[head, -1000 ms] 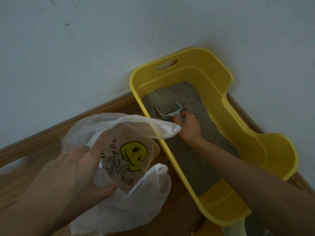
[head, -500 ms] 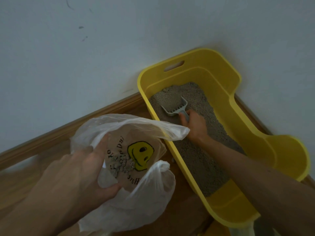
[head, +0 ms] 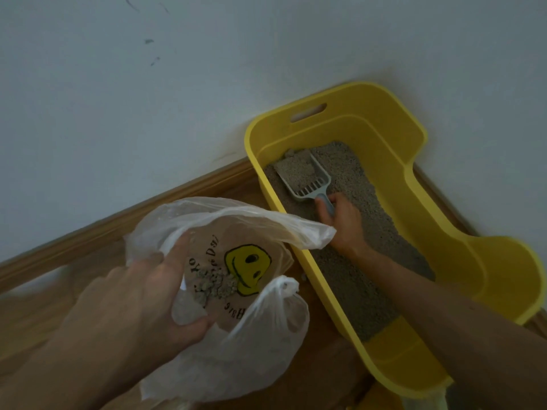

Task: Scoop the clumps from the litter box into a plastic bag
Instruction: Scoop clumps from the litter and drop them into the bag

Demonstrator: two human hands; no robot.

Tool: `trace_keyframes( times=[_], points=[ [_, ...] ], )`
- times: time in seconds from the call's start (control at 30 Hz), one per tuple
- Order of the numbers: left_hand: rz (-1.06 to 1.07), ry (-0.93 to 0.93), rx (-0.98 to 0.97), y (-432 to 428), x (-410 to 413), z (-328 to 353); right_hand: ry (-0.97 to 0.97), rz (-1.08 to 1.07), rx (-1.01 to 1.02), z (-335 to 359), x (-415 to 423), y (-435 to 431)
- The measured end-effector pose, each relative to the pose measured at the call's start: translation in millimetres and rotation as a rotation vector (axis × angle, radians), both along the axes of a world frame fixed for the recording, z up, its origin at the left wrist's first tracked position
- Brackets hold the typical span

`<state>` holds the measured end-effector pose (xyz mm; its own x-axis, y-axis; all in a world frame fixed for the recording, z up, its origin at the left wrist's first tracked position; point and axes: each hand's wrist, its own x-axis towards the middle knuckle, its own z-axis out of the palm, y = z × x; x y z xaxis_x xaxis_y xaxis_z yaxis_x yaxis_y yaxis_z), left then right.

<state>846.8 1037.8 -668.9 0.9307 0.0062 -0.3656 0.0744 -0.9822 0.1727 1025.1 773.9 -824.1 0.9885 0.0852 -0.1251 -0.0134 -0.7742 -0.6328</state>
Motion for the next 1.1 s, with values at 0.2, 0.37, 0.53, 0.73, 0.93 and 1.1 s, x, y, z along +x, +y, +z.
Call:
trace_keyframes(
  times=[0.2, 0.37, 0.53, 0.73, 0.93, 1.1],
  points=[
    [0.003, 0.016, 0.017, 3.0, 2.4, -1.9, 0.017, 0.023, -0.044, 0.0, 5.7, 1.3],
    [0.007, 0.022, 0.004, 5.6, 1.1, -0.5, 0.034, 0.023, -0.1, 7.3, 10.4, 0.8],
    [0.005, -0.013, -0.018, 4.4, -0.2, -1.5, 0.035, 0.04, -0.133, 15.1, 15.7, 8.3],
    [0.019, -0.029, -0.038, 4.5, -1.1, -0.9, -0.033, 0.009, -0.043, 17.6, 12.8, 9.2],
    [0.014, -0.048, -0.068, 6.9, -4.6, 2.4, -0.067, -0.013, 0.037, 20.6, 1.4, 13.1],
    [0.01, -0.015, -0.032, 5.7, -3.4, 6.1, -0.066, -0.034, 0.128, 23.0, -11.3, 8.0]
  ],
)
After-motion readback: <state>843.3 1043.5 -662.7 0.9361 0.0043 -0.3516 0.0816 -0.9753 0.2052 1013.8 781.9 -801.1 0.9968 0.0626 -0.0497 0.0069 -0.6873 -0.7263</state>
